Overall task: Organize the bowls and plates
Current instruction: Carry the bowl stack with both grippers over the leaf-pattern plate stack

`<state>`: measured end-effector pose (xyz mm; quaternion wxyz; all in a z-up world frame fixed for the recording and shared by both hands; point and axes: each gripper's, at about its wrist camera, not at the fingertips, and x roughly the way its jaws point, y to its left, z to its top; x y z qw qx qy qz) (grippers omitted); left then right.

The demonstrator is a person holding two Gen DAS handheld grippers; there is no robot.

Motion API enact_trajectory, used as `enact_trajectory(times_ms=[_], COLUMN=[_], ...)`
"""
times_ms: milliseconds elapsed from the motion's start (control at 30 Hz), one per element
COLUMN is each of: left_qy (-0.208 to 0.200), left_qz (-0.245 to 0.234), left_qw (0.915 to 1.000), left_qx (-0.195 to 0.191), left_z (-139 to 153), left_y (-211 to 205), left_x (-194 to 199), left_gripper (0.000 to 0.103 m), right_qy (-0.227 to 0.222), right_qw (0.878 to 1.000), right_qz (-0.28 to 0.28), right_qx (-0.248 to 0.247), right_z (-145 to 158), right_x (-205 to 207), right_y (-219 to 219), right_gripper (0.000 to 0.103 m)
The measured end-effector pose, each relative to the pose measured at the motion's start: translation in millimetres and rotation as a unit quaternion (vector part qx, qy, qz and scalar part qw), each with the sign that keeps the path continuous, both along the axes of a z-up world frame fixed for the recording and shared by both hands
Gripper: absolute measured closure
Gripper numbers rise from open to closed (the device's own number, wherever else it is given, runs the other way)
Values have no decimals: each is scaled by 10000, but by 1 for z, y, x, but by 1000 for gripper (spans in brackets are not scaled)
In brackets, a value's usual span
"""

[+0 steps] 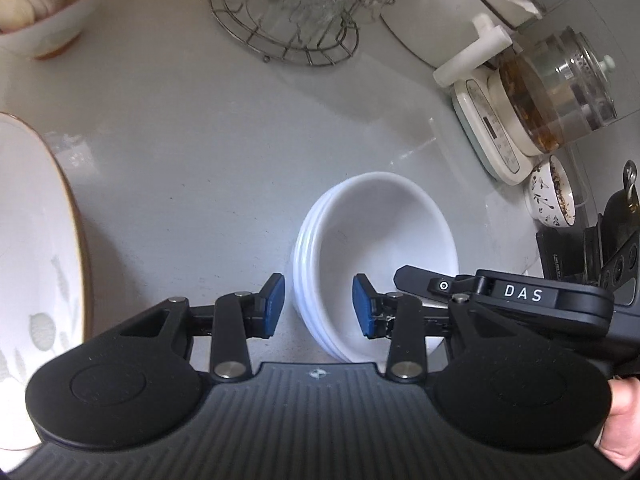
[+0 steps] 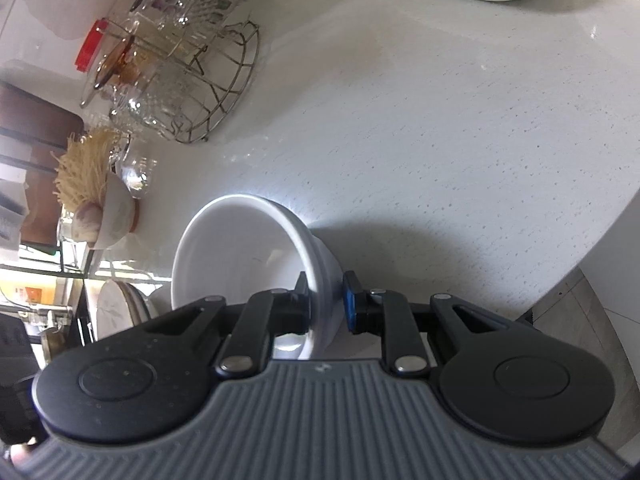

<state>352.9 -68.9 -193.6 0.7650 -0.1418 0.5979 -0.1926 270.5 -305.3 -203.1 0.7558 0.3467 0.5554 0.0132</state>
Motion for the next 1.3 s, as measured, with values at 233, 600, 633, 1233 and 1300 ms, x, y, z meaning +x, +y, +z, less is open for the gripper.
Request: enact_trajectory(times_ms=[233, 600, 633, 1233, 1300], left_qy=[102, 200, 138, -44, -42], left_qz=[-74, -22, -61, 115, 164], left_qw=[9999, 9998, 9998, 9999, 9999], left_qx=[21, 48, 89, 43, 18], left_z=[-6, -18, -17, 3, 12], left_y=[-7, -4, -6, 6, 10], left_x=[6, 9, 9, 2, 2], left_gripper=[61, 62, 62, 76, 76], right_qy=[-55, -94, -102, -483, -561], right_qw=[10000, 9999, 9999, 9974, 9968], right_qz=[-4, 47, 57, 512, 535], right_qx=[24, 43, 36, -167, -172], right_z=[0, 1, 1, 24, 33], right_x=[0, -2, -2, -1, 0], right_y=[-6, -7, -6, 10, 12], right_gripper=[84, 84, 84, 83, 83])
